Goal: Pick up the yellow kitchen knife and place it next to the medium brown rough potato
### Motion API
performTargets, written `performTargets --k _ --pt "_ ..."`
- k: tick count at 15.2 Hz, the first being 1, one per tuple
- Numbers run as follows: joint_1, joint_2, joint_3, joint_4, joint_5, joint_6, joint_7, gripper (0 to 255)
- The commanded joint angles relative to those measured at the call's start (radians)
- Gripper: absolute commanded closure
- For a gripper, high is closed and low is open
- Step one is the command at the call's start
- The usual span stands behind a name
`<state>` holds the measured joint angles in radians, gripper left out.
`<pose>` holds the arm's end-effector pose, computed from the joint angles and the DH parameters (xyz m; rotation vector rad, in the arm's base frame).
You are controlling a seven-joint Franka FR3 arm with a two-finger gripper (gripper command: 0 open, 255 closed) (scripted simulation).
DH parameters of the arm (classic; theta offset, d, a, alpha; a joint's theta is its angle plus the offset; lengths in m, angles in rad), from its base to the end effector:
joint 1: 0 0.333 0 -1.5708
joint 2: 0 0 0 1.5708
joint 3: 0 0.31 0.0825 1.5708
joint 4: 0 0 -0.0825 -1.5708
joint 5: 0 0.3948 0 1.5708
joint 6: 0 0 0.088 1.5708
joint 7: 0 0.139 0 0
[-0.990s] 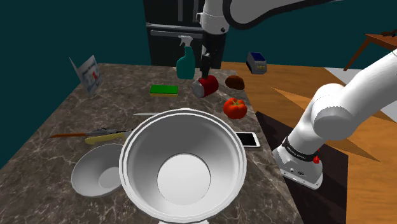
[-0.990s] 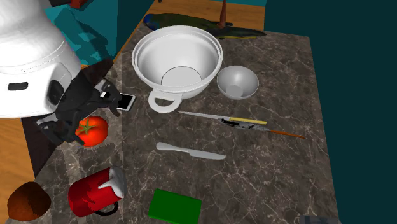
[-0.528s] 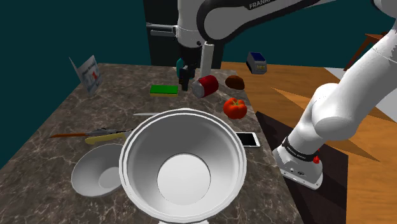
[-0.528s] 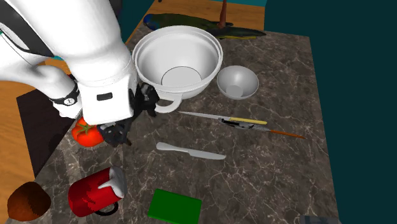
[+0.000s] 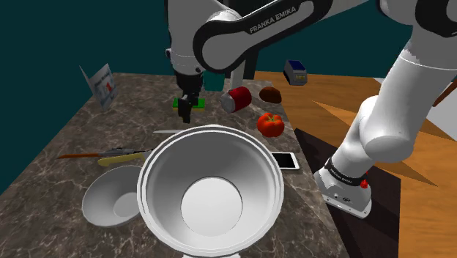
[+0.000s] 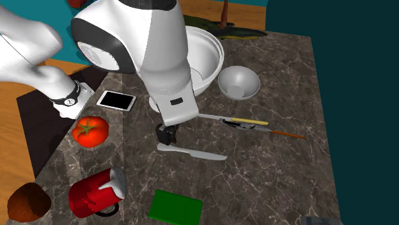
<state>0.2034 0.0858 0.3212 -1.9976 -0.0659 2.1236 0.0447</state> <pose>0.5111 0.2881 0.3803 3.0229 0.7905 0.0805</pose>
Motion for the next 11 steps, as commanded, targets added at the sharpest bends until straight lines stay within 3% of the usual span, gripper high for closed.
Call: performTargets --k 1,11 --pt "0.018 0.066 0.013 0.052 -0.017 0.013 0.008 0" --pt "0.144 0.388 0.051 0.367 -0.111 0.010 0.038 0"
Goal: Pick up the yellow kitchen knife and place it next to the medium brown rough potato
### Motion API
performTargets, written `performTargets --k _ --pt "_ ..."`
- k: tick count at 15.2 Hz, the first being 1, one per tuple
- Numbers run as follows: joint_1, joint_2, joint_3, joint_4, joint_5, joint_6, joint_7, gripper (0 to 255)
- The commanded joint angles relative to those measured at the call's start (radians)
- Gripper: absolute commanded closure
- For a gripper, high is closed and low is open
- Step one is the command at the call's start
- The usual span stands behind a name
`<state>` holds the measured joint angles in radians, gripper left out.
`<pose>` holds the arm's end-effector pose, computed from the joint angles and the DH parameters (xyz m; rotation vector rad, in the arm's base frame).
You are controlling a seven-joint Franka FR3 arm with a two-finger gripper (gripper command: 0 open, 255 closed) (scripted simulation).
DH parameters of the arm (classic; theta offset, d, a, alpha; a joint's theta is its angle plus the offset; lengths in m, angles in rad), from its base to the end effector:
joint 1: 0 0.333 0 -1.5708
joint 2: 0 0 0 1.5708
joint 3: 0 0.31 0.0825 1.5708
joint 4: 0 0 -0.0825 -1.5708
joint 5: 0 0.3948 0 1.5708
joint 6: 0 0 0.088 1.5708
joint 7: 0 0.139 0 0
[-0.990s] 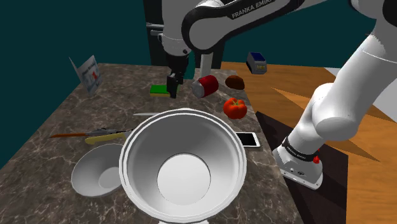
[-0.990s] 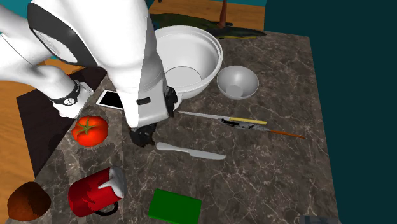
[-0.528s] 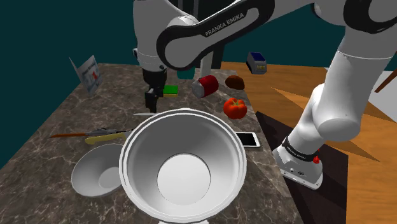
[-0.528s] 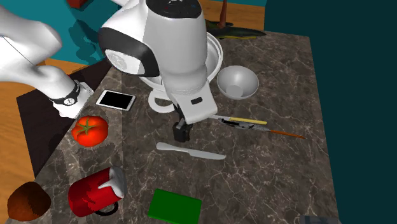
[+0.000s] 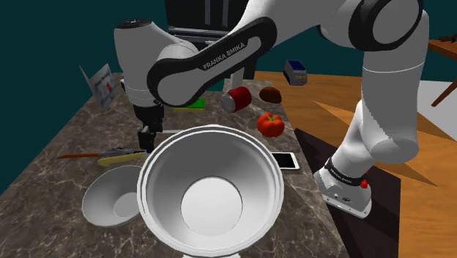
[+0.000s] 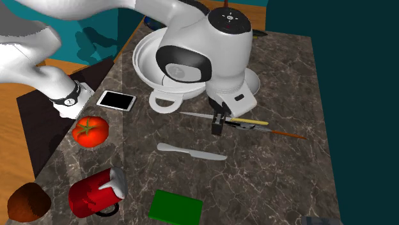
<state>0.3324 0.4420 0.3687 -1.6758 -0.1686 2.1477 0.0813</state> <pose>0.5403 0.4136 0.3238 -2.9345 -1.0223 -0.0844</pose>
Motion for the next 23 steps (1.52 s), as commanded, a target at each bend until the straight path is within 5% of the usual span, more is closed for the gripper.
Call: performTargets --k 1,3,18,19,23 --pt "0.031 0.065 0.005 0.083 -0.017 -0.019 0.001 0" --pt "0.057 0.117 0.007 0.146 -0.029 -0.029 0.001 0" --pt "0.067 0.170 -0.007 0.125 -0.049 0.043 0.012 0" --pt "0.067 0.169 -0.007 0.124 -0.049 0.042 0.012 255" --pt "0.068 0.171 -0.007 0.127 -0.049 0.041 0.012 255"
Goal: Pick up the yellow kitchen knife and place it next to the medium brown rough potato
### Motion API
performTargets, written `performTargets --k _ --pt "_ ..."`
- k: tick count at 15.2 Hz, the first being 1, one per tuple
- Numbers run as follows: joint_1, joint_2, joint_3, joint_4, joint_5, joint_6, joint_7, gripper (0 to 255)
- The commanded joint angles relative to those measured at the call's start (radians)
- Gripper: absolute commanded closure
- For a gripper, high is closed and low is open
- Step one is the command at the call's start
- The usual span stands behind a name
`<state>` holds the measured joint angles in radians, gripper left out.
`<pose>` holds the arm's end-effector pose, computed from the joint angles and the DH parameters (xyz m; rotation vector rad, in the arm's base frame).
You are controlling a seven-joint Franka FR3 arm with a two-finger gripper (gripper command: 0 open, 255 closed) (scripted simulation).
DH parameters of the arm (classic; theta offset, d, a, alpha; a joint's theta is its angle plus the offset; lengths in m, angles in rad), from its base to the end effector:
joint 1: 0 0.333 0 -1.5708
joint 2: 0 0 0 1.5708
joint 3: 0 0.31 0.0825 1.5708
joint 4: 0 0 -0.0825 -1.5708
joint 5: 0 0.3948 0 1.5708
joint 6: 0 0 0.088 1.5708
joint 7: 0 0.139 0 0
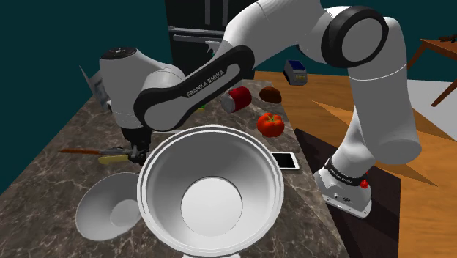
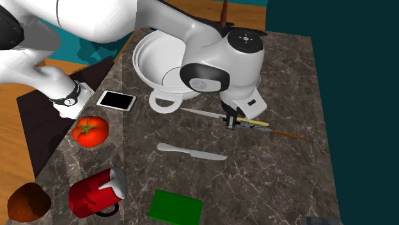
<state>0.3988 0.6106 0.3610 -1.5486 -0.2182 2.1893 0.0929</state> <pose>0.5482 0.4584 0.2746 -2.8937 -1.0892 -0.0905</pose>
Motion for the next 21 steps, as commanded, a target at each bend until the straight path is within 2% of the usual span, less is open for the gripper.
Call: performTargets --k 1,5,21 --pt "0.001 0.001 0.001 -0.002 0.001 0.000 0.000 255" --pt "0.001 0.001 0.001 -0.002 0.000 0.001 0.000 255" --pt "-0.006 -0.079 0.023 0.092 0.035 -0.170 -0.019 255"
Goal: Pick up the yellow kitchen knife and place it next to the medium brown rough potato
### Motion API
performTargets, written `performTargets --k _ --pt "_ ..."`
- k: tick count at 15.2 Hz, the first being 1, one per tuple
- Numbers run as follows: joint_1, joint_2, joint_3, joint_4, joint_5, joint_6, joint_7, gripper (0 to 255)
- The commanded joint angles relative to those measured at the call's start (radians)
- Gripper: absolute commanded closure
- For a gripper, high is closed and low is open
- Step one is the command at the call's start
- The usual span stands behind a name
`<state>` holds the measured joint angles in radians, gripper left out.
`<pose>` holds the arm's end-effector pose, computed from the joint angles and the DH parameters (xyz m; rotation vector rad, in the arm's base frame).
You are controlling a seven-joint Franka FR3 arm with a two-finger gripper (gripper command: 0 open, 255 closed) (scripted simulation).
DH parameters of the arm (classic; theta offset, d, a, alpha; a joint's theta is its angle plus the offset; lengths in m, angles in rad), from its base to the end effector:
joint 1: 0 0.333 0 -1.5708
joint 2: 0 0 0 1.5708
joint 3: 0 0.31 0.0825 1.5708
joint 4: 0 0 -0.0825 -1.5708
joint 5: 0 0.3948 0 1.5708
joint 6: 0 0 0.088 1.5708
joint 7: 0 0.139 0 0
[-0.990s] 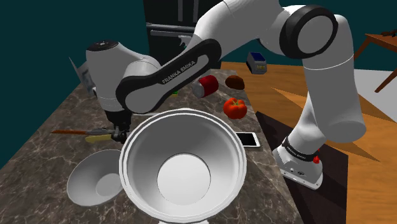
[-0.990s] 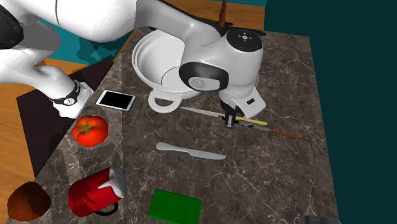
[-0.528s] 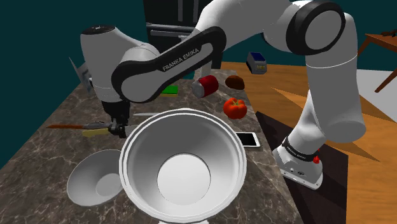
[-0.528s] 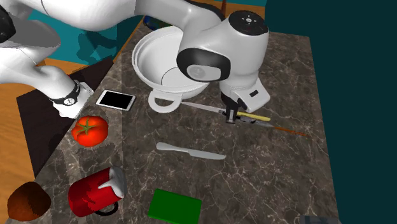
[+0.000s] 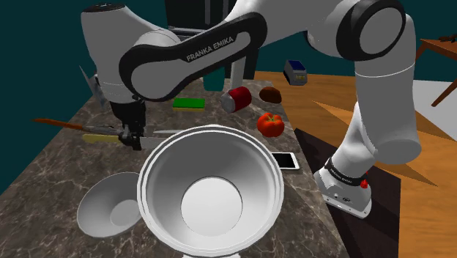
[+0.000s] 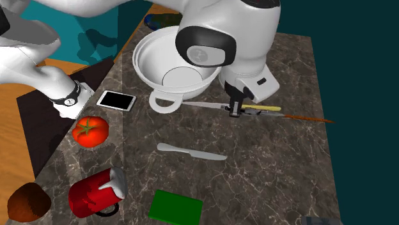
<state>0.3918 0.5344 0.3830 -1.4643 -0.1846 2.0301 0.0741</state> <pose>0.5481 0.4593 0.3538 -2.8925 -1.0912 -0.0864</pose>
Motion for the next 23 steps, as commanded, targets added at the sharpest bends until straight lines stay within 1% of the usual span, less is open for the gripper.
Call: performTargets --k 1,12,13,18,23 --pt "0.001 -0.006 0.002 0.016 0.003 -0.022 -0.001 255" --pt "0.008 -0.030 0.010 0.130 0.015 -0.157 -0.010 255" --pt "0.008 -0.030 0.010 0.131 0.016 -0.159 -0.010 255" --pt "-0.105 -0.228 0.016 -0.156 0.090 -0.060 -0.096 255" --pt "-0.190 -0.400 0.000 -0.376 0.169 0.000 -0.209 255"
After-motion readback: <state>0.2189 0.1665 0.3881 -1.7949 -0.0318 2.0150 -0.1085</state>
